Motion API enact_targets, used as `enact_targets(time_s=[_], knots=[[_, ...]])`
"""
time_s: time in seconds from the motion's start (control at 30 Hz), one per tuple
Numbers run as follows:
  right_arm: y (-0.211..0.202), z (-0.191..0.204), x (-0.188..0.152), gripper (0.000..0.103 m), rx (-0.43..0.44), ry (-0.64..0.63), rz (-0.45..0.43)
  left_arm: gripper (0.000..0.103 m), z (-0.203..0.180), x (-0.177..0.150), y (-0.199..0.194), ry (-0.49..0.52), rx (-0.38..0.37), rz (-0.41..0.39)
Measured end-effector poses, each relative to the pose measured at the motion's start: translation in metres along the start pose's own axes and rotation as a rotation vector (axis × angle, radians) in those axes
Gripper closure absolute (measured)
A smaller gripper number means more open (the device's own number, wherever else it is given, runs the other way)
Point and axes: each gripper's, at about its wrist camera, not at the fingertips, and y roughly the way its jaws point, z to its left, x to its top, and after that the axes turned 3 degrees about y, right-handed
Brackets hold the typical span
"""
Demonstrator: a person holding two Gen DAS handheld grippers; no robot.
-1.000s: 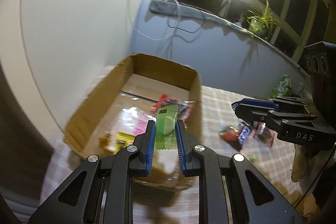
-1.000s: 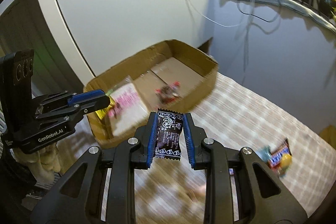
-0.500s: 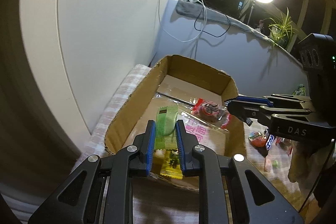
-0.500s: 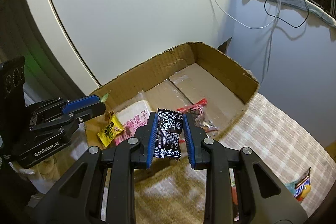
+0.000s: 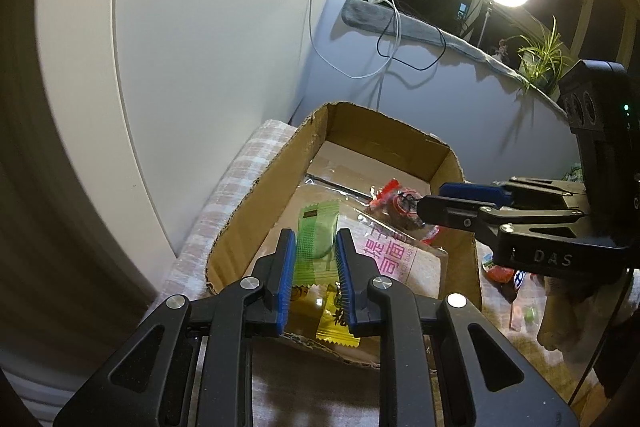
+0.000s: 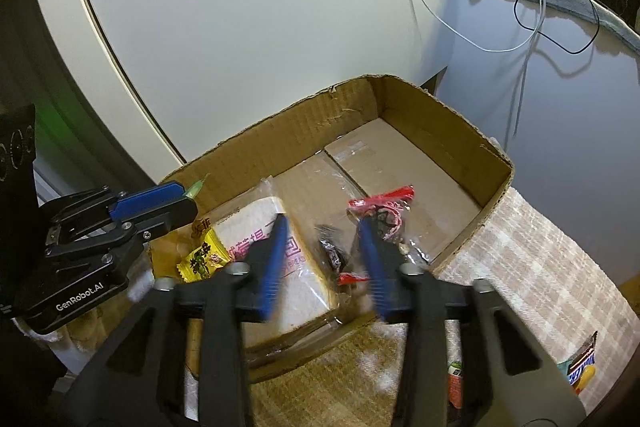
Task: Organize snacks
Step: 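Carry both candies into the box and open both tools, then move both tools back toward the pink wrapper and remaining snacks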
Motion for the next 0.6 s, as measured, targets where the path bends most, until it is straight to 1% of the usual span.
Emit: enact_targets(time_s=[0.03,0.07,0.1,0.23,0.6], knots=[[-0.001,0.0,0.0,0.04,-0.005,0.0,-0.006,0.072,-0.001,0.0,0.001,0.0,0.003,0.001],[-0.002,0.0,0.0,0.036,-0.008,0.001,-0.013,0.069,-0.001,0.0,0.0,0.001,0.005,-0.001],[-0.004,-0.001,0.0,0.035,-0.008,0.003,-0.018,0.063,-0.001,0.0,-0.001,0.001,0.007,-0.004],[-0.011,-0.004,-0.001,0.024,-0.023,0.008,-0.029,0.062,-0.002,0.001,-0.002,0.001,0.01,-0.007],[-0.042,-0.025,-0.008,0.022,-0.043,0.054,-0.061,0.062,-0.017,0.001,-0.012,0.014,-0.008,-0.024]])
